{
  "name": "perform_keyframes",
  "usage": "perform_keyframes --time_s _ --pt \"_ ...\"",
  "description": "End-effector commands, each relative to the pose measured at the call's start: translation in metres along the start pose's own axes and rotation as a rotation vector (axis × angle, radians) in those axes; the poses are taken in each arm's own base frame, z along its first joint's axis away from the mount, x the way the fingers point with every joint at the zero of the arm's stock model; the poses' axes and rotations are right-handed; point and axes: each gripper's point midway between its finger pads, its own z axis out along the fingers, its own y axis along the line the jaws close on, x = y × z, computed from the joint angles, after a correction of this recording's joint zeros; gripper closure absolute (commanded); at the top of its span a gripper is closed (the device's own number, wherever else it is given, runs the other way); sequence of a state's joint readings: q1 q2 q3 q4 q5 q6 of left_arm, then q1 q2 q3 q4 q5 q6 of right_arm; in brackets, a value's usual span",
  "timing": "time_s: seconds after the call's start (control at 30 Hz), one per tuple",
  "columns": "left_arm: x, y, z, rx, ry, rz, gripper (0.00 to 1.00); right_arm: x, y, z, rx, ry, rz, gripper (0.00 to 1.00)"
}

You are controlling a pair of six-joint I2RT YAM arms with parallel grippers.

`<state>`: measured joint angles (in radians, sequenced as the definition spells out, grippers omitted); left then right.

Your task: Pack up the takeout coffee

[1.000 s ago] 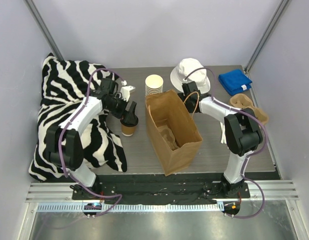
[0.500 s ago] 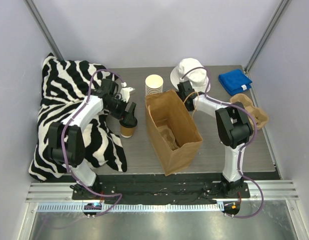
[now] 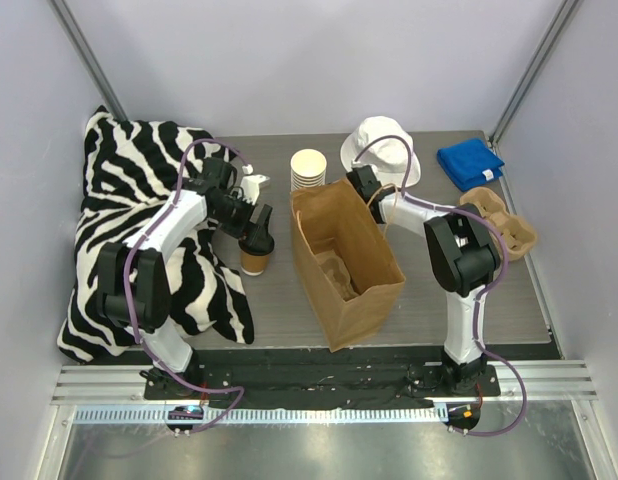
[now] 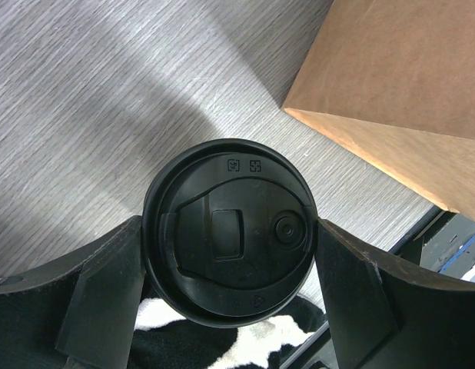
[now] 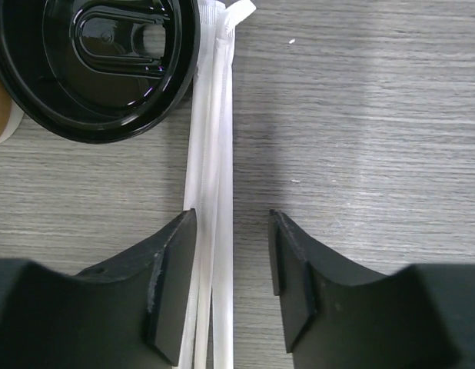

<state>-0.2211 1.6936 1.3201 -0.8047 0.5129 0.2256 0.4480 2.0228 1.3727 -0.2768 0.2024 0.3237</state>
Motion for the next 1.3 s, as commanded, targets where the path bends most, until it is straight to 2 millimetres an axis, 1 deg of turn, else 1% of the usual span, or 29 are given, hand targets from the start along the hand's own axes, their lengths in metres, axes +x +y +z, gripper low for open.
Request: perform_keyframes --time_s 0.0,0.03,0.07,0.1,0.13,0.27,0.37,0.43,0.5,0.53,0.57,0.6,0.63,0.67,0.7,0.8,0.83,0.9,0.93,0.97,1.0,1.03,1.07,1.1,1.13,1.17,1.2,1.27 --pt "-0.012 0.003 -0.005 -0.01 -0.025 0.023 0.4 0.004 -0.013 -0.004 0.066 0.006 -0.044 0.52" --pt "-0.012 0.003 -0.006 -0.011 -0.024 0.025 0.41 0.005 -0.015 -0.006 0.068 0.009 -0.049 0.53" --pt "-0.013 0.004 -0.006 -0.012 -0.026 0.026 0.41 0.013 -0.019 -0.007 0.075 0.026 -0.058 0.55" --pt "-0.014 0.003 -0.006 -0.01 -0.026 0.027 0.41 0.013 -0.019 -0.011 0.074 0.025 -0.062 0.55" --pt "-0.014 0.003 -0.006 -0.009 -0.024 0.028 0.4 0.022 -0.023 -0.013 0.076 0.043 -0.068 0.57" --pt "-0.015 0.004 -0.007 -0.012 -0.028 0.035 0.4 0.034 -0.033 -0.027 0.078 0.062 -0.098 0.6" --pt "-0.014 0.003 -0.007 -0.009 -0.027 0.034 0.41 0.044 -0.049 -0.034 0.086 0.094 -0.105 0.65" --pt "-0.014 0.004 -0.008 -0.009 -0.03 0.039 0.4 0.049 -0.067 -0.041 0.109 0.113 -0.107 0.66" --pt "-0.014 0.003 -0.008 -0.006 -0.033 0.043 0.4 0.051 -0.079 -0.045 0.118 0.122 -0.1 0.66" --pt "-0.013 0.003 -0.009 -0.006 -0.034 0.042 0.41 0.054 -0.092 -0.047 0.135 0.134 -0.098 0.66" --pt "-0.013 0.002 -0.008 -0.003 -0.033 0.044 0.41 0.051 -0.097 -0.052 0.139 0.121 -0.092 0.66" --pt "-0.012 0.002 -0.009 0.0 -0.033 0.04 0.41 0.052 -0.1 -0.055 0.126 0.13 -0.084 0.65" --pt "-0.011 0.002 -0.009 0.0 -0.031 0.039 0.41 0.053 -0.102 -0.057 0.112 0.134 -0.072 0.62" --pt "-0.01 0.002 -0.008 0.0 -0.03 0.04 0.41 0.046 -0.1 -0.063 0.092 0.111 -0.065 0.6" --pt "-0.01 0.002 -0.008 0.003 -0.029 0.042 0.41 0.044 -0.093 -0.065 0.057 0.107 -0.061 0.57" --pt "-0.009 0.001 -0.01 0.006 -0.026 0.046 0.41 0.016 -0.078 -0.074 -0.001 0.039 -0.01 0.55" --pt "-0.008 0.001 -0.01 0.005 -0.022 0.05 0.41 0.0 -0.072 -0.078 -0.021 0.006 0.004 0.53" --pt "-0.008 0.002 -0.011 0.005 -0.02 0.05 0.41 -0.015 -0.057 -0.079 -0.063 -0.03 0.035 0.53" --pt "-0.008 0.001 -0.011 0.006 -0.019 0.051 0.41 -0.029 -0.05 -0.082 -0.08 -0.06 0.039 0.53" --pt "-0.007 0.001 -0.011 0.008 -0.016 0.05 0.41 -0.033 -0.038 -0.083 -0.099 -0.071 0.043 0.53" --pt "-0.007 0.002 -0.011 0.009 -0.014 0.049 0.41 -0.036 -0.031 -0.079 -0.108 -0.07 0.047 0.53" --pt "-0.006 0.002 -0.011 0.008 -0.012 0.051 0.41 -0.046 -0.023 -0.079 -0.123 -0.088 0.054 0.53" --pt "-0.006 0.002 -0.011 0.007 -0.013 0.049 0.41 -0.047 -0.012 -0.079 -0.142 -0.086 0.05 0.53" --pt "-0.006 0.002 -0.011 0.009 -0.012 0.048 0.41 -0.049 -0.006 -0.078 -0.152 -0.084 0.066 0.53" --pt "-0.006 0.003 -0.01 0.009 -0.01 0.045 0.41 -0.05 0.001 -0.071 -0.155 -0.079 0.066 0.53" --pt "-0.006 0.003 -0.01 0.011 -0.011 0.044 0.41 -0.05 0.007 -0.069 -0.161 -0.077 0.061 0.53" --pt "-0.006 0.004 -0.011 0.011 -0.013 0.042 0.41 -0.053 0.018 -0.069 -0.171 -0.084 0.048 0.53" --pt "-0.004 0.004 -0.009 0.016 -0.009 0.041 0.41 -0.049 0.025 -0.059 -0.169 -0.075 0.036 0.53"
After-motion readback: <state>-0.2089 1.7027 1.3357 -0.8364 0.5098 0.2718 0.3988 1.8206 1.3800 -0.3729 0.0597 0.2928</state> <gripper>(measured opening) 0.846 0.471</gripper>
